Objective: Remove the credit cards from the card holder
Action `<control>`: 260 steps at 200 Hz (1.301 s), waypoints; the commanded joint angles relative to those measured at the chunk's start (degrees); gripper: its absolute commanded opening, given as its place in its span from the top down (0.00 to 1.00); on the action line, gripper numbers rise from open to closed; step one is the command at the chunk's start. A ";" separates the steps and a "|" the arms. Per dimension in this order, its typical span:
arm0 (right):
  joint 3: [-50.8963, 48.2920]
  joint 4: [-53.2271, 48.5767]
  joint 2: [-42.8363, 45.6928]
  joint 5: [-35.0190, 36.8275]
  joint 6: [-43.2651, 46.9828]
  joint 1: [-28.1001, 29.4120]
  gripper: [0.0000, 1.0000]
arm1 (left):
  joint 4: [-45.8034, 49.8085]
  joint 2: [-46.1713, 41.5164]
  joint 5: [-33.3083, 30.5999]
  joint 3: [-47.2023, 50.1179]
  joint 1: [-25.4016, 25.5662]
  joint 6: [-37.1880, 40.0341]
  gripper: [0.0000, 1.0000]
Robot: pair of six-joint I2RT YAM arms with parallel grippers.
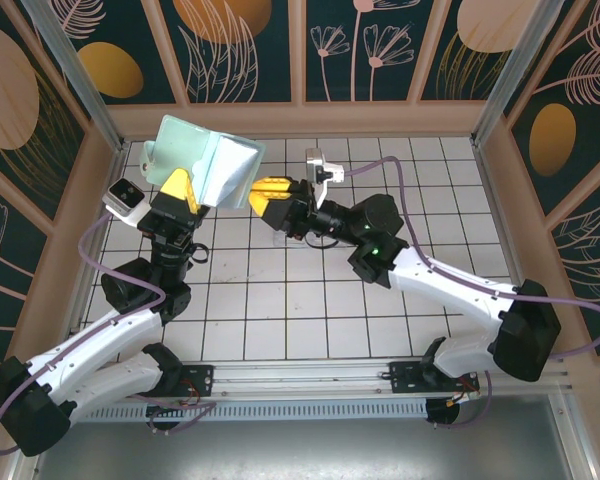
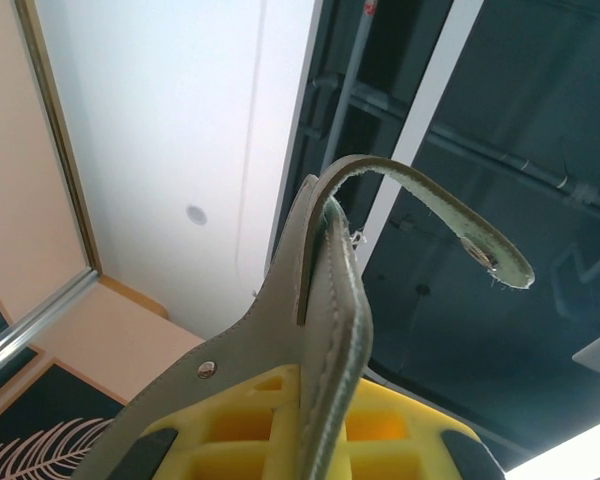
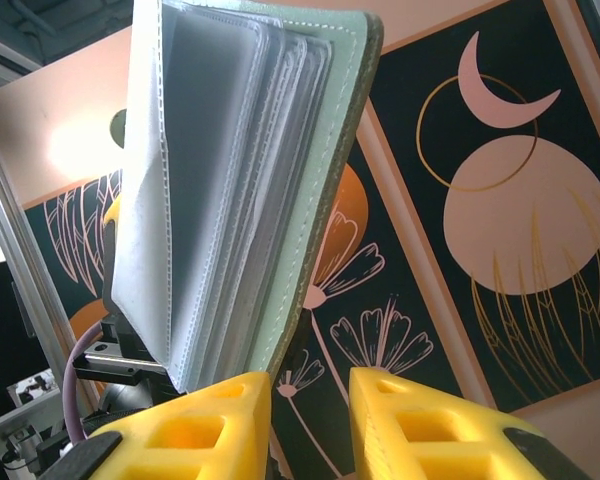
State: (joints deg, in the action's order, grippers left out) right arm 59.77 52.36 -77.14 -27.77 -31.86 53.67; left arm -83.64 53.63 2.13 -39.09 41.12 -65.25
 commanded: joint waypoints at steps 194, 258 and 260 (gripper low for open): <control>3.40 4.86 0.08 -1.90 -0.49 0.10 0.66 | -0.37 -1.69 1.75 -1.86 -0.12 0.58 1.00; 5.14 7.94 -2.02 -4.33 -1.19 0.12 0.77 | -0.83 -0.90 2.25 -2.06 -0.16 -0.23 1.00; 5.17 8.05 -2.11 -4.49 -1.19 0.12 0.77 | -0.83 -0.89 2.13 -2.05 -0.12 -0.29 1.00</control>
State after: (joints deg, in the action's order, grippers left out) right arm 62.59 55.00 -78.39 -30.09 -32.29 53.67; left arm -81.89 52.84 2.98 -39.75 41.12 -64.79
